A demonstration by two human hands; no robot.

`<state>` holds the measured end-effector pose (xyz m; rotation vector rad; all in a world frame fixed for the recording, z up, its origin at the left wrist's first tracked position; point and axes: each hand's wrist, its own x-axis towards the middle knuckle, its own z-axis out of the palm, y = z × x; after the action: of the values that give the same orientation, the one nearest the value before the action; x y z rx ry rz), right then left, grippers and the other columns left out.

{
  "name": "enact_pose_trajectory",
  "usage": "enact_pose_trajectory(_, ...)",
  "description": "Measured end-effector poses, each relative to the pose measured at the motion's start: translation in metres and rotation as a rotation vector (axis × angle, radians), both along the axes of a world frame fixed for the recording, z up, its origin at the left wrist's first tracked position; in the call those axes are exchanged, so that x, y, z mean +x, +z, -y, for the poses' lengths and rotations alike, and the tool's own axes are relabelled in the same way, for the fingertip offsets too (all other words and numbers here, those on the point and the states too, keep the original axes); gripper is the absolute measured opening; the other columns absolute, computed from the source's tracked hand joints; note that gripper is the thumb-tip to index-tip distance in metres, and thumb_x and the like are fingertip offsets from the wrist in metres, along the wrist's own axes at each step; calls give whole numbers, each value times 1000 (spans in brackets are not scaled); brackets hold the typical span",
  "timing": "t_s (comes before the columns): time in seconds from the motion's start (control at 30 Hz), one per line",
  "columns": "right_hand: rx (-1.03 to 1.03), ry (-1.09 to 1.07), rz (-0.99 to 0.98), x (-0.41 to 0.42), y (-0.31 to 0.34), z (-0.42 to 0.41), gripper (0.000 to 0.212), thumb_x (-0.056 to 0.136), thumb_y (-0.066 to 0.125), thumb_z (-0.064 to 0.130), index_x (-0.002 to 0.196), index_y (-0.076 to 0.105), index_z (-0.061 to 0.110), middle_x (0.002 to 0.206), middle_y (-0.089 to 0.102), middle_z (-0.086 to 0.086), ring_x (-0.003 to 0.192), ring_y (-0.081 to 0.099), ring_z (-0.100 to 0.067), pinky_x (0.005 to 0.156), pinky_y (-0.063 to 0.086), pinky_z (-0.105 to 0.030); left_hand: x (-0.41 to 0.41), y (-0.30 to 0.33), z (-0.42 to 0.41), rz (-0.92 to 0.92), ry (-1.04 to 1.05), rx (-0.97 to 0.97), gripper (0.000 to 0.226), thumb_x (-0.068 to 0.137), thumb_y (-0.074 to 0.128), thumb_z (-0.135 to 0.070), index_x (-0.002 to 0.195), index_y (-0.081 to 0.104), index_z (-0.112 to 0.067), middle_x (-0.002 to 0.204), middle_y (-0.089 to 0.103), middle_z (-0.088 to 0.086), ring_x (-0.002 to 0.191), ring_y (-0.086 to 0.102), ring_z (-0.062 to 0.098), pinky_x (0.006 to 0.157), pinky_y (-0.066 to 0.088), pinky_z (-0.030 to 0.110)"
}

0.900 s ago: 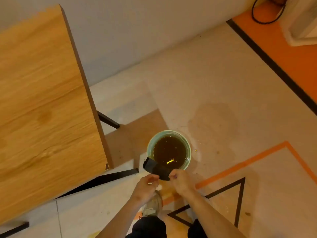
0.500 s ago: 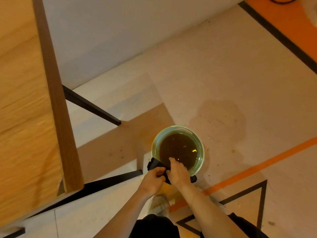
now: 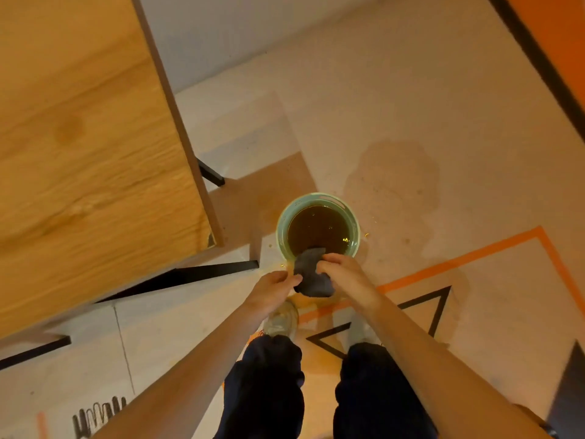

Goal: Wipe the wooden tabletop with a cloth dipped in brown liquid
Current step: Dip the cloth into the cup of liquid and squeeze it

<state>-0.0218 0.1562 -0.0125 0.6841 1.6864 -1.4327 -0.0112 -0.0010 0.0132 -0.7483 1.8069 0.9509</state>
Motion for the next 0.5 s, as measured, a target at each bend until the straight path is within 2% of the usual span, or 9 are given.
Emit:
enact_pose_trajectory(0.07, -33, -60, -35, 5, 45, -15, 9, 91, 59, 9, 91, 61, 0, 85, 48, -12, 84, 50, -26, 73, 38, -35, 8, 34, -11, 17, 66, 76, 51, 97, 56, -53, 136, 60, -21, 139, 57, 0, 132, 50, 20, 116, 37, 41)
enact_pose_trajectory(0.13, -12, -98, -55, 11, 90, -29, 21, 91, 61, 6, 104, 60, -11, 89, 51, -15, 86, 52, -27, 75, 41, -38, 17, 73, -24, -59, 127, 168, 40, 95, 60, -52, 124, 66, -25, 128, 65, -4, 125, 57, 17, 112, 42, 39)
enact_pose_trajectory(0.2, -29, -111, -41, 16, 138, -39, 15, 89, 63, 3, 103, 64, -2, 101, 63, -23, 96, 62, -35, 84, 50, -44, 27, 117, -35, -209, 202, 256, 19, 96, 65, -36, 112, 70, -28, 115, 73, -1, 111, 66, 10, 98, 51, 25)
enact_pose_trajectory(0.23, -39, -114, -33, 19, 163, -45, 15, 89, 62, 3, 104, 66, 3, 109, 66, -24, 100, 64, -36, 87, 53, -43, 32, 140, -41, -287, 249, 303, 18, 96, 66, -26, 113, 70, -27, 111, 74, 1, 104, 68, 4, 89, 52, 17)
enact_pose_trajectory(0.27, -46, -107, -41, 21, 190, -50, 19, 90, 60, 1, 108, 65, 5, 115, 65, -25, 101, 64, -34, 83, 55, -33, 36, 164, -46, -353, 284, 346, 22, 95, 67, -18, 116, 70, -23, 110, 74, 0, 99, 68, -2, 84, 52, 14)
enact_pose_trajectory(0.33, -28, -101, -117, 25, 247, -60, 34, 91, 58, -3, 125, 54, 3, 117, 65, -22, 98, 66, -26, 65, 51, -10, 43, 207, -54, -443, 332, 411, 26, 91, 72, -17, 117, 71, -19, 113, 72, -6, 104, 66, -6, 89, 52, 16)
enact_pose_trajectory(0.37, -8, -110, -184, 27, 274, -64, 45, 89, 62, -3, 130, 49, 8, 112, 67, -18, 90, 69, -17, 59, 49, -6, 46, 226, -56, -479, 334, 436, 28, 89, 73, -25, 117, 71, -21, 115, 71, -9, 110, 64, -4, 94, 50, 19)
enact_pose_trajectory(0.43, 37, -41, -374, 29, 323, -69, 69, 82, 72, 0, 136, 39, 27, 106, 66, -1, 76, 68, -6, 60, 49, -7, 49, 262, -57, -517, 295, 475, 32, 90, 71, -33, 120, 71, -24, 123, 68, -8, 118, 60, 0, 100, 46, 21)
enact_pose_trajectory(0.5, 110, 157, -577, 28, 357, -72, 80, 74, 83, 15, 136, 37, 34, 113, 57, 9, 83, 65, -8, 69, 48, -6, 50, 293, -52, -558, 250, 508, 30, 95, 65, -30, 123, 70, -21, 125, 66, 0, 120, 59, 4, 100, 47, 19)
